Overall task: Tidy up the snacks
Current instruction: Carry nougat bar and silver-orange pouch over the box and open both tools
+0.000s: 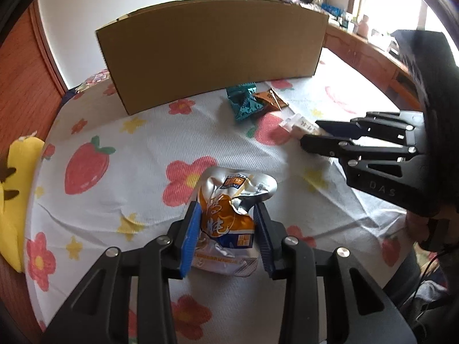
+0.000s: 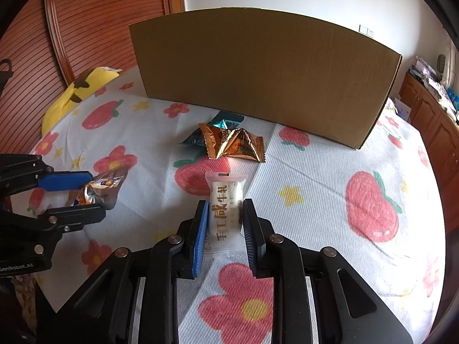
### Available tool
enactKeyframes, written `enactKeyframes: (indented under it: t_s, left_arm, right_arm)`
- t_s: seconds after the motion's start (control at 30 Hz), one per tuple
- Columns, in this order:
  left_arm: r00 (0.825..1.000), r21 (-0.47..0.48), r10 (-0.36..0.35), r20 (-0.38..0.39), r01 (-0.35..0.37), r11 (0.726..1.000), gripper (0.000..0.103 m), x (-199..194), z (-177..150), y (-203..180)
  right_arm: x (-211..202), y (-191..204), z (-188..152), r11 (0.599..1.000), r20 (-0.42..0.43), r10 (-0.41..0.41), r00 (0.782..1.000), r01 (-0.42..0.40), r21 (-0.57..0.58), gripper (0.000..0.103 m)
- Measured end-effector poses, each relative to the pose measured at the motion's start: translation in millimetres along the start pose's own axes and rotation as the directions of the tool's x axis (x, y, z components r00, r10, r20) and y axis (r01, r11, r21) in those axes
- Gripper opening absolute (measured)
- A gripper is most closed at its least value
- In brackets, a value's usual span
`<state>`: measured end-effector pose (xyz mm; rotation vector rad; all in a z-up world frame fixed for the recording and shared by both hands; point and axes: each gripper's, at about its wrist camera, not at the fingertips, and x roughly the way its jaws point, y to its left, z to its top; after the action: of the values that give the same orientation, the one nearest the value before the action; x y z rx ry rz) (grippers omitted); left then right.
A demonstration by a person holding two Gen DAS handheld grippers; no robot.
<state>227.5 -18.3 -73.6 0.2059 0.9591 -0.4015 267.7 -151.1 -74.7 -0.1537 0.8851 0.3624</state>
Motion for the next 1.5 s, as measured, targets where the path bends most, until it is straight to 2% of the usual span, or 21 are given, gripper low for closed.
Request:
enactKeyframes:
  t_s: [0.3,0.47,0.63,1.07,1.3,1.5]
  left_arm:
    - [1.0,-0.005,0.012,0.016,-0.012,1.0,0.035,5,4,2]
    - [0.999,-0.052,-0.009,0.05,0.012,0.999,0.035,-7,1,7]
    - [0.995,-0.059,-0.018,0.099,0.024,0.998,0.035,-25,0,6]
    - [0.966,-0.06,-0.028,0.257,0.045,0.997,0.035,-73,31,1]
    - [0.956,-0.065,-0.007,0.292,0.027,0.998,0.035,-77,48,7]
    - [0.95,-0.067,0.012,0.311,0.009,0.998,0.036,-77,61,12]
  right_arm:
    - [0,0,0,1.0,0.002,-0.002,1.0,0.002,-0.002,0.021]
    - [-1,0,-1,1.0,0.008,0.008,1.0,-0.008,0.0,0.02]
    - [-6,0,-1,1.0,0.022,0.006,1.0,-0.006,-0.012,0.019]
    - [-77,-23,14,0.999,0.141,0.041,0.989,-0.044,0.021,0.019]
    - [-107,-34,22,0.999,0.196,0.028,0.98,-0.031,0.012,0.019]
    - [-117,-43,28,1.0,0.222,0.025,0.975,-0.029,0.012,0.019]
